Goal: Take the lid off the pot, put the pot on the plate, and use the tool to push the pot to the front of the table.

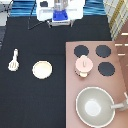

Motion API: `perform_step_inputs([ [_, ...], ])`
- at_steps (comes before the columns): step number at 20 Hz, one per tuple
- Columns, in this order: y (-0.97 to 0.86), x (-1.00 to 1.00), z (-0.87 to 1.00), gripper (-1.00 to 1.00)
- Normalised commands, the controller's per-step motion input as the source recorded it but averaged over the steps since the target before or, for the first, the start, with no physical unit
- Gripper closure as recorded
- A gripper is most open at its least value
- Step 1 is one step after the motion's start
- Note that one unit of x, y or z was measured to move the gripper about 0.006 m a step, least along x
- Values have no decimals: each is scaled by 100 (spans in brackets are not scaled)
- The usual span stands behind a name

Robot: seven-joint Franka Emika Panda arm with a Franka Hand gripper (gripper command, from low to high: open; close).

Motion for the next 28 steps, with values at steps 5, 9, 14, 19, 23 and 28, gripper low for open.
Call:
perform_step_inputs([
  [5, 49, 100, 45, -100],
  [9, 50, 100, 41, -100],
  [14, 61, 91, 18, -100],
  [19, 74, 58, -3, -100],
  [23, 82, 32, -13, -100],
  [28, 55, 33, -32, -100],
])
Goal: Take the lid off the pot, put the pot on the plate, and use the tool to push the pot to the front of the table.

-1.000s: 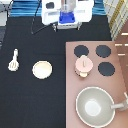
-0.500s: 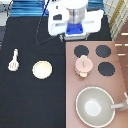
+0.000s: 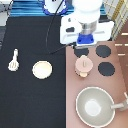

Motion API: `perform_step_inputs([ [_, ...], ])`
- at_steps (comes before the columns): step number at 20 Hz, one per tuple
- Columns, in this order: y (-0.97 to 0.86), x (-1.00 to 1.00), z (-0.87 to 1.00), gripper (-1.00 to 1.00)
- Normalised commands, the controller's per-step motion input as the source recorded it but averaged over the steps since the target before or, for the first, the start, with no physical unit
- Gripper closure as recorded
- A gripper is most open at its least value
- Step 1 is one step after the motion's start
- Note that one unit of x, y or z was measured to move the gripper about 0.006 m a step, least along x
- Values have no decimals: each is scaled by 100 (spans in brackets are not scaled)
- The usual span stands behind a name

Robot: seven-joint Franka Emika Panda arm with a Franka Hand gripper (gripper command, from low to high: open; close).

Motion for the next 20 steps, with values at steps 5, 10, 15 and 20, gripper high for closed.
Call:
perform_step_inputs([
  [5, 31, 43, -37, -100],
  [10, 21, 42, -37, -100],
  [15, 17, 30, -40, -100],
  [20, 5, 15, -36, -100],
])
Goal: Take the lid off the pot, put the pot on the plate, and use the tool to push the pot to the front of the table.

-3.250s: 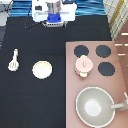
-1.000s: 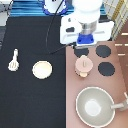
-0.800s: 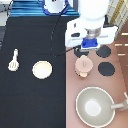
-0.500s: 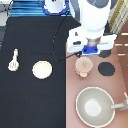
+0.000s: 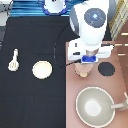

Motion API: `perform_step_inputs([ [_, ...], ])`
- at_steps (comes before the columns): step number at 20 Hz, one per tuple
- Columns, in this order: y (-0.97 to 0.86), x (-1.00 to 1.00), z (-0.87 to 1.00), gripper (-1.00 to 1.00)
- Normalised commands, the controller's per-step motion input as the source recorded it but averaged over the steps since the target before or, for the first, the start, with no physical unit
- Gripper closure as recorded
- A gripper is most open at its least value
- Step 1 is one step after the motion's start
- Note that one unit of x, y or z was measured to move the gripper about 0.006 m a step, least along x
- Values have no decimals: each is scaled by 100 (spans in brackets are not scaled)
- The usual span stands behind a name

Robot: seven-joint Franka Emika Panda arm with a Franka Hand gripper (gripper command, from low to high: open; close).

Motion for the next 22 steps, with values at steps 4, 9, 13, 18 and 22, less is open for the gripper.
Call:
perform_step_inputs([
  [4, 0, 5, -29, -100],
  [9, 0, 0, -36, -100],
  [13, 0, -3, -26, 100],
  [18, 0, -9, 0, 100],
  [22, 0, -14, 10, 100],
])
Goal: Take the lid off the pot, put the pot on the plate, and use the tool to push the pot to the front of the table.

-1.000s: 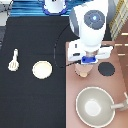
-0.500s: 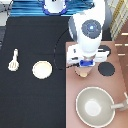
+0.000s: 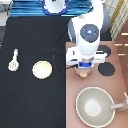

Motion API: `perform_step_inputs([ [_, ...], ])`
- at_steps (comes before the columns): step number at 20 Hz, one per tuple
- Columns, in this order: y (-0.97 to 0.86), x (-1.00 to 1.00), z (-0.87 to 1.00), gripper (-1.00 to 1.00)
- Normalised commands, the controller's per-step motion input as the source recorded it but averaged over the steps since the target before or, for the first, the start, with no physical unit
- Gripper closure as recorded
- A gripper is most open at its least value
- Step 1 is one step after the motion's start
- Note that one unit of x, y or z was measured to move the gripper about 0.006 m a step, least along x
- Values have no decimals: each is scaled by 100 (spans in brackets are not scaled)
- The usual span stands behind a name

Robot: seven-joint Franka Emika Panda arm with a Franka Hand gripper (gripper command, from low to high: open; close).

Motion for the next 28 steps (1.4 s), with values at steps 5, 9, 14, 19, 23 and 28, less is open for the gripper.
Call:
perform_step_inputs([
  [5, 0, -20, 12, 100],
  [9, 3, -24, 5, 100],
  [14, 0, -17, 0, 100],
  [19, 0, -11, -1, 100],
  [23, 0, -7, -12, -100],
  [28, -4, 0, -18, 100],
])
